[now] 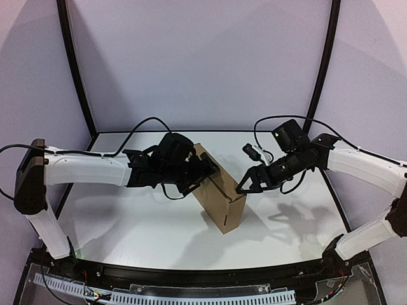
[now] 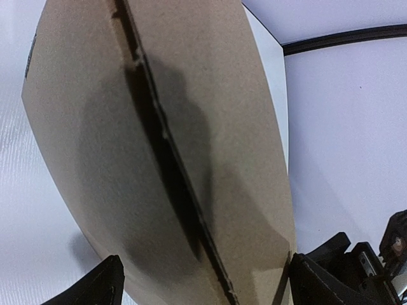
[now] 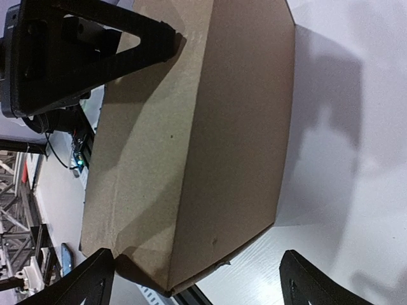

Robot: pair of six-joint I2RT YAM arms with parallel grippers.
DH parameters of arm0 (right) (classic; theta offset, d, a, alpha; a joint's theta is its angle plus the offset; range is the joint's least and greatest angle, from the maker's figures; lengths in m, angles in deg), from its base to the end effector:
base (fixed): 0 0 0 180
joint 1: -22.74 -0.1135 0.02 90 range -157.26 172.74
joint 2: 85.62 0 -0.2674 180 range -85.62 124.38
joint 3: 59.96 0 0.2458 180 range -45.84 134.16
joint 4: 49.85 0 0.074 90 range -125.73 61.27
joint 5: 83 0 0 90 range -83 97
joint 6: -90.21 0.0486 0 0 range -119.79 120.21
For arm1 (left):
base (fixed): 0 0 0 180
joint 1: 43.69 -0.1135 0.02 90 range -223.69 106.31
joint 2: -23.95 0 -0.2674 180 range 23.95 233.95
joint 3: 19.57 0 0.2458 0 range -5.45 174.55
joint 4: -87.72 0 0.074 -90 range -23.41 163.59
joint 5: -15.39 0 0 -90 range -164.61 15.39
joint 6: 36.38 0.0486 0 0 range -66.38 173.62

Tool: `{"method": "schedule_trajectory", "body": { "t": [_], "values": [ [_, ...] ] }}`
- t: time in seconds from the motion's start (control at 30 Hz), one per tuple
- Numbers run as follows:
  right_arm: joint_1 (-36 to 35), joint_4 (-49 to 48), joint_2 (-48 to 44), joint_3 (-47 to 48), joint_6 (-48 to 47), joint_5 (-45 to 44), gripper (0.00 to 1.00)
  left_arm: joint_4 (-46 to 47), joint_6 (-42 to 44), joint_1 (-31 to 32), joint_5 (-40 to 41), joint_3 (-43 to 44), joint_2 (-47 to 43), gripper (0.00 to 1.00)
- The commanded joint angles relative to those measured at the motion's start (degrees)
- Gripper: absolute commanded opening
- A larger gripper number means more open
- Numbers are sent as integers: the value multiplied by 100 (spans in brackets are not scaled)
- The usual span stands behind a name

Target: Fold the paper box

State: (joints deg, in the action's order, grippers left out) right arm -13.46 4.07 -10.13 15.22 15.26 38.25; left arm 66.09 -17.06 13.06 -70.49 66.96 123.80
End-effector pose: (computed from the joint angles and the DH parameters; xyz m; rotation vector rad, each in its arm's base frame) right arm 0.2000 0.1776 0.2773 -0.7145 2.5365 1.0281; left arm 0.2252 -0.3370 0.2502 -0.3405 2.4108 -1.0986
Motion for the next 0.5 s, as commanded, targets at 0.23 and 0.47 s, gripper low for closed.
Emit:
{"method": "schedule_trajectory", "body": {
  "t": [0.23,0.47],
  "values": [
    [-143,171,312,-598,-347,-265,90,-629,58,42,7,2,159,92],
    [-402,-374,480,-1662,-205,-1620,87,-711,-107,38,36,-23,153,92]
  ]
}}
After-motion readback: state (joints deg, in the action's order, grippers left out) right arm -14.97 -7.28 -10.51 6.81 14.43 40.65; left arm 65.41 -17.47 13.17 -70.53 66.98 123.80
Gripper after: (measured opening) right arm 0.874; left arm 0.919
